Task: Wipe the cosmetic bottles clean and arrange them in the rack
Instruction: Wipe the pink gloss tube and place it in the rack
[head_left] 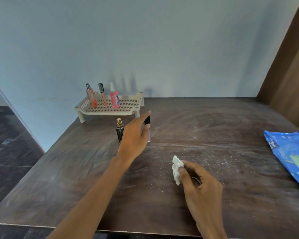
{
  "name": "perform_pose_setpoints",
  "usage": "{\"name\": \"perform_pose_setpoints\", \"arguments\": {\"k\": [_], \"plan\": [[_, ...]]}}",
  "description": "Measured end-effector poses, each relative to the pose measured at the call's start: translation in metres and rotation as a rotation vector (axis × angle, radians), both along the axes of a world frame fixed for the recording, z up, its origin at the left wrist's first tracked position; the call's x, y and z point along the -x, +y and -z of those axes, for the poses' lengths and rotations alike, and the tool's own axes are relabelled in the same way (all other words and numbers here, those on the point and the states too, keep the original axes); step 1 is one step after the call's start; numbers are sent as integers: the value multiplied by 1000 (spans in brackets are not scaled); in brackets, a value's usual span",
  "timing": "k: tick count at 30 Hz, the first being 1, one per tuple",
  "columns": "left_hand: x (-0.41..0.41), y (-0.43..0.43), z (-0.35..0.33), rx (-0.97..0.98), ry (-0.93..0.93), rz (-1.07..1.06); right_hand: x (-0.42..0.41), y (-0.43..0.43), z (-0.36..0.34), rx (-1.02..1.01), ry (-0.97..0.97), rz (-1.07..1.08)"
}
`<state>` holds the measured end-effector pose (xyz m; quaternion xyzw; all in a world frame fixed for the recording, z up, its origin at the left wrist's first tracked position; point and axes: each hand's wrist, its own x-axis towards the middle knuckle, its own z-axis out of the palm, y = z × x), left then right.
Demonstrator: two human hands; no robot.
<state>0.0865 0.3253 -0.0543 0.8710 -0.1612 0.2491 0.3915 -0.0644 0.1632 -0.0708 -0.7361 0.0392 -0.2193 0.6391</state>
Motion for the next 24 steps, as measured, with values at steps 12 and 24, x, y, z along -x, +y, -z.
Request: {"name": "perform_pose_setpoints", "arguments": {"k": [12, 24], "plan": [[-8, 4, -1, 25, -42, -33, -2, 1, 1, 3, -5, 11], [26, 12, -19, 97, -31, -70, -1, 0, 3, 10, 12, 28]]}}
